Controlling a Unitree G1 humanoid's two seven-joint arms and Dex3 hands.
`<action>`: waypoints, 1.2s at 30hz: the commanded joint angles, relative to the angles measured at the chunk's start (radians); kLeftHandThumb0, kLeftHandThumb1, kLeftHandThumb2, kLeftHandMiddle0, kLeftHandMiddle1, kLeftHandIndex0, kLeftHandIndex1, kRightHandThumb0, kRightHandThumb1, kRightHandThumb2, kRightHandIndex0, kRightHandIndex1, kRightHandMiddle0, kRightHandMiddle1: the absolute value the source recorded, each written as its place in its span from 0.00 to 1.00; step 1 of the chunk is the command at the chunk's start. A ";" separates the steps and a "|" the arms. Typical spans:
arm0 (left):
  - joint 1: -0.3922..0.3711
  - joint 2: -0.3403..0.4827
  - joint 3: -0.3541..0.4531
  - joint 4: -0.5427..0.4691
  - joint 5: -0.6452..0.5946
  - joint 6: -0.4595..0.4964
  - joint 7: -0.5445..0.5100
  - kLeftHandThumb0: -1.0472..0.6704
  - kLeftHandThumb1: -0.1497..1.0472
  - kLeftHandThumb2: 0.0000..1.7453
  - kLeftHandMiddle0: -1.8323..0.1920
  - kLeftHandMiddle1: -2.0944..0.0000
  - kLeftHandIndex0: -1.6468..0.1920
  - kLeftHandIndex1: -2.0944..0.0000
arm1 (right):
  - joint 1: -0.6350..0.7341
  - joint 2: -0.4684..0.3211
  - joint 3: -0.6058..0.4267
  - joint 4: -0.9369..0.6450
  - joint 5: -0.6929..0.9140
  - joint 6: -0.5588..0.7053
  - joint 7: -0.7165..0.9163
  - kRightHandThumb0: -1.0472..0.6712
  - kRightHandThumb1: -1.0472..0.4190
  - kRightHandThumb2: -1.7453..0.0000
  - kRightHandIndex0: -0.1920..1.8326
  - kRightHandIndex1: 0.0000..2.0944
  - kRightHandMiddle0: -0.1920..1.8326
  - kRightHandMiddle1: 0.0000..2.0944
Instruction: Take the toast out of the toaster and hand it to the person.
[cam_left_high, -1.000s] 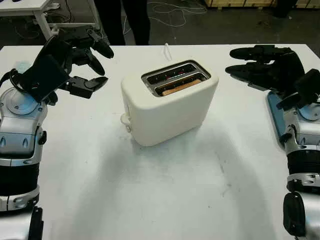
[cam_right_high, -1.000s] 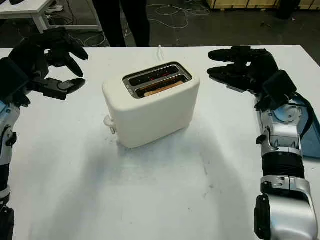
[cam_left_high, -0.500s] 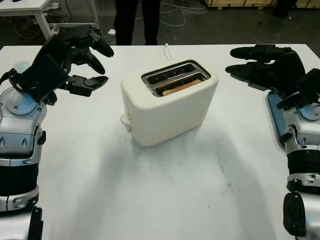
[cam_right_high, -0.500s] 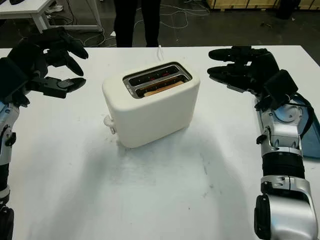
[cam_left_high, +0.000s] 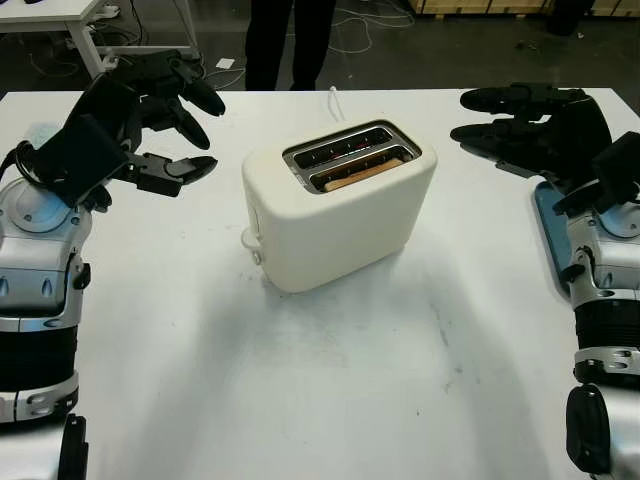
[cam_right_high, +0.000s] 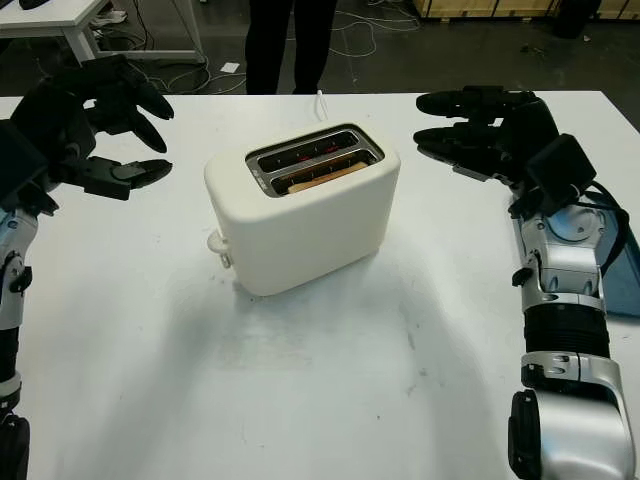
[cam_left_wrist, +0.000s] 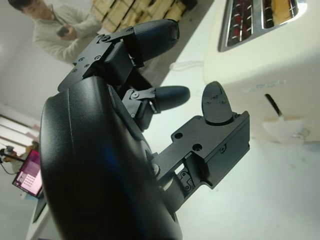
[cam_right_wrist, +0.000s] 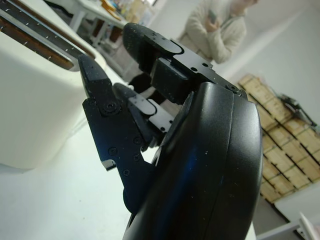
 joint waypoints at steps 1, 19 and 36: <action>0.008 0.003 -0.002 -0.006 0.007 -0.010 0.002 0.79 0.37 0.57 0.64 0.27 0.64 0.35 | 0.002 0.000 -0.003 0.009 0.011 0.000 0.007 0.46 0.20 1.00 0.65 0.00 0.60 0.00; 0.000 -0.001 -0.005 -0.011 -0.002 0.020 -0.001 0.83 0.36 0.59 0.64 0.26 0.64 0.34 | 0.003 0.007 -0.005 0.028 0.008 -0.026 0.005 0.42 0.21 1.00 0.66 0.00 0.61 0.00; 0.002 0.001 -0.007 -0.032 0.001 0.041 0.003 0.85 0.37 0.60 0.65 0.25 0.64 0.33 | 0.010 0.013 -0.008 0.024 0.009 -0.022 -0.002 0.44 0.20 1.00 0.65 0.00 0.60 0.00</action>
